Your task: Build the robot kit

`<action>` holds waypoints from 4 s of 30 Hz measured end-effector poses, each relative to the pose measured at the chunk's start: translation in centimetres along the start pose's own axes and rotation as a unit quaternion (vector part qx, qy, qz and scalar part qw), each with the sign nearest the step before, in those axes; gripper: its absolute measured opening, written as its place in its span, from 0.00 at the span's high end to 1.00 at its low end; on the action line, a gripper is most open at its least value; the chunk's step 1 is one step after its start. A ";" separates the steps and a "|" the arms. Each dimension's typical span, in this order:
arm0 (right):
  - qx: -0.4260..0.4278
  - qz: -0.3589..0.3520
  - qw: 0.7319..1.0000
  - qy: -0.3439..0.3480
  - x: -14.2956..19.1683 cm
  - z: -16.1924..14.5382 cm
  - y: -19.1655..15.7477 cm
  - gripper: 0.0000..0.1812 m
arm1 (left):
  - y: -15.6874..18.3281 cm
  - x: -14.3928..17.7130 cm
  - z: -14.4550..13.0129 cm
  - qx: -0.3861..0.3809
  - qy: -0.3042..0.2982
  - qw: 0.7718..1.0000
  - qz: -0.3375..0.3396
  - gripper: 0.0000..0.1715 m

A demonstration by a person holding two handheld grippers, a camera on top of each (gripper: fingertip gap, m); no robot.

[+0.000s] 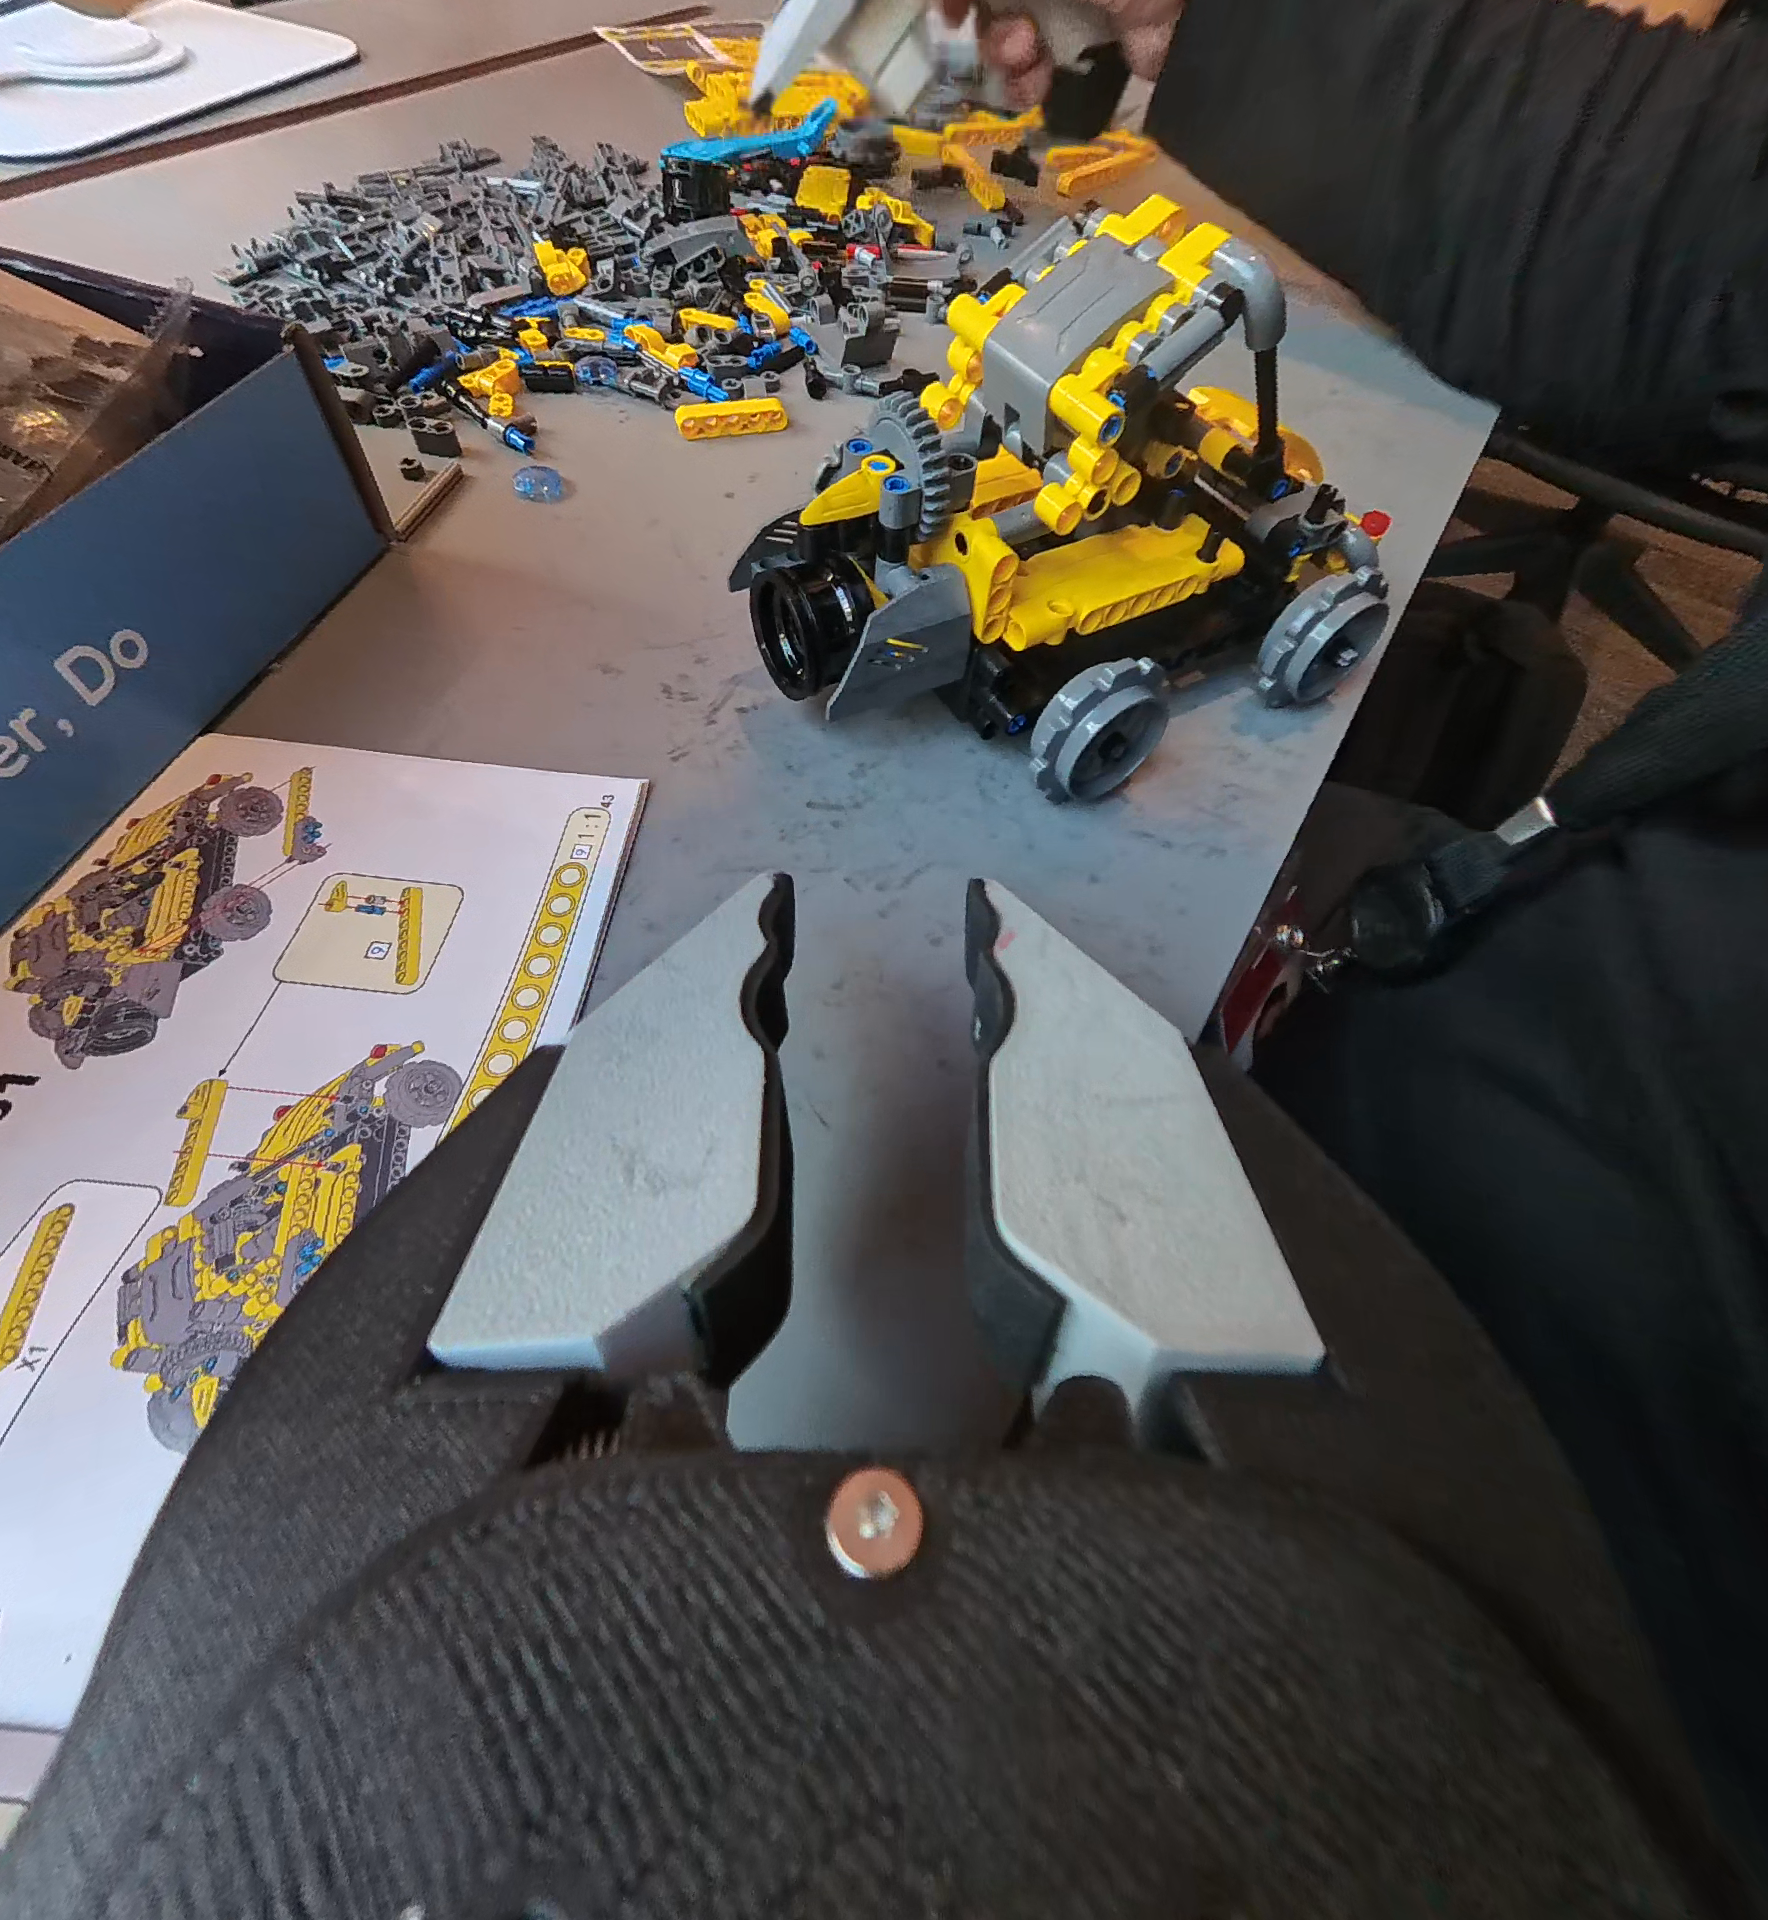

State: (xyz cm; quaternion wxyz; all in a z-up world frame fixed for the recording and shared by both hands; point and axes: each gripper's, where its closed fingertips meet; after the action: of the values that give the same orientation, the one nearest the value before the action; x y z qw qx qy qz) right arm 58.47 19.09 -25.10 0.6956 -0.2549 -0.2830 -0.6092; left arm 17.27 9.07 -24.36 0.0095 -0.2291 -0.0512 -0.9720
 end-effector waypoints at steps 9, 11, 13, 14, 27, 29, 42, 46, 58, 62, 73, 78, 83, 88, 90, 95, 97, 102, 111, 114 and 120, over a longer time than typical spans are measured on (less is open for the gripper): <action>0.024 -0.009 0.996 -0.087 12.1 -11.0 -3.0 0.97 | 0.4 0.0 0.0 -0.012 -0.001 1.000 -0.009 0.82; 0.021 -0.020 0.992 -0.121 12.7 -14.6 -3.1 0.97 | 0.5 0.0 0.0 -0.013 0.000 1.000 -0.009 0.83; 0.011 -0.041 0.989 -0.143 12.8 -17.3 -2.5 0.98 | 0.6 -0.1 -0.1 -0.016 -0.003 1.000 -0.013 0.83; 0.006 -0.041 0.990 -0.132 12.7 -17.6 -2.5 0.97 | 0.7 -0.1 -0.2 -0.017 -0.006 1.000 -0.016 0.83; -0.022 -0.028 0.999 0.002 15.1 -10.1 -1.7 0.94 | 0.9 0.0 -0.1 -0.030 -0.001 0.999 -0.012 0.82; -0.016 -0.029 0.999 0.004 13.2 -7.9 -1.5 0.93 | 0.9 0.0 -0.1 -0.029 -0.001 1.000 -0.012 0.82; -0.058 0.012 0.997 -0.056 -2.1 -0.5 0.2 0.95 | 0.7 -0.1 -0.1 -0.013 -0.005 1.000 -0.018 0.84; -0.070 0.015 0.996 -0.061 -3.0 0.1 0.2 0.96 | 0.7 -0.1 -0.1 -0.012 -0.003 1.000 -0.019 0.84; -0.021 -0.026 0.995 -0.094 -4.0 -0.5 0.3 0.99 | 0.9 0.3 0.2 -0.027 0.015 0.999 -0.018 0.85; -0.005 -0.047 0.993 -0.112 -3.3 -1.0 1.0 1.00 | 1.0 0.4 0.4 -0.032 0.022 0.999 -0.016 0.85; -0.018 -0.029 0.995 -0.098 -2.8 -1.2 0.8 0.98 | 1.0 0.6 0.6 -0.034 0.032 0.999 -0.014 0.85; 0.002 -0.028 0.995 -0.098 -3.7 -1.0 0.5 0.97 | 1.0 0.6 0.6 -0.033 0.032 0.999 -0.012 0.85; 0.005 -0.011 0.995 -0.098 -4.1 -0.9 0.3 0.98 | 0.9 0.6 0.6 -0.032 0.033 0.999 -0.010 0.85; 0.009 -0.018 0.996 -0.086 -3.7 -0.9 0.4 0.98 | 0.9 0.6 0.6 -0.033 0.034 0.999 -0.012 0.85; 0.009 -0.017 0.997 -0.079 -2.8 -0.7 0.3 0.98 | 1.0 0.6 0.6 -0.033 0.033 0.999 -0.012 0.85; 0.033 -0.010 0.997 -0.075 2.5 -2.0 -1.1 0.98 | 1.0 0.7 0.7 -0.035 0.036 0.999 -0.010 0.85; 0.057 -0.002 0.994 -0.088 5.5 -3.7 -2.0 0.98 | 1.0 0.7 0.7 -0.039 0.039 0.998 -0.007 0.85; 0.089 0.009 0.982 -0.165 12.3 -11.6 -2.5 0.98 | 1.0 0.8 0.8 -0.047 0.043 0.998 -0.002 0.85; 0.059 0.038 0.978 -0.195 13.0 -17.9 -2.5 0.98 | 0.8 0.6 0.6 -0.042 0.036 0.998 0.003 0.84; 0.057 0.036 0.982 -0.178 13.3 -17.5 -2.5 0.97 | 0.6 0.6 0.6 -0.040 0.036 0.999 0.010 0.84; 0.051 0.037 0.989 -0.133 14.7 -16.6 -3.2 0.96 | 0.3 0.4 0.3 -0.034 0.021 0.999 0.018 0.81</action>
State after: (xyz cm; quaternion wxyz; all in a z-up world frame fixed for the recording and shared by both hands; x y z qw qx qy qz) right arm 58.13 -3.29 -26.55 0.6857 -0.3084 -0.3941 -0.5286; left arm 17.11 8.78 -23.86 0.0206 -0.2093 -0.0138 -0.9775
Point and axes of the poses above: each gripper's, where its closed fingertips meet, x back along the fingers, z out of its top, y = z × x across the jaws, and after that the axes turned 3 degrees about -z, right-handed
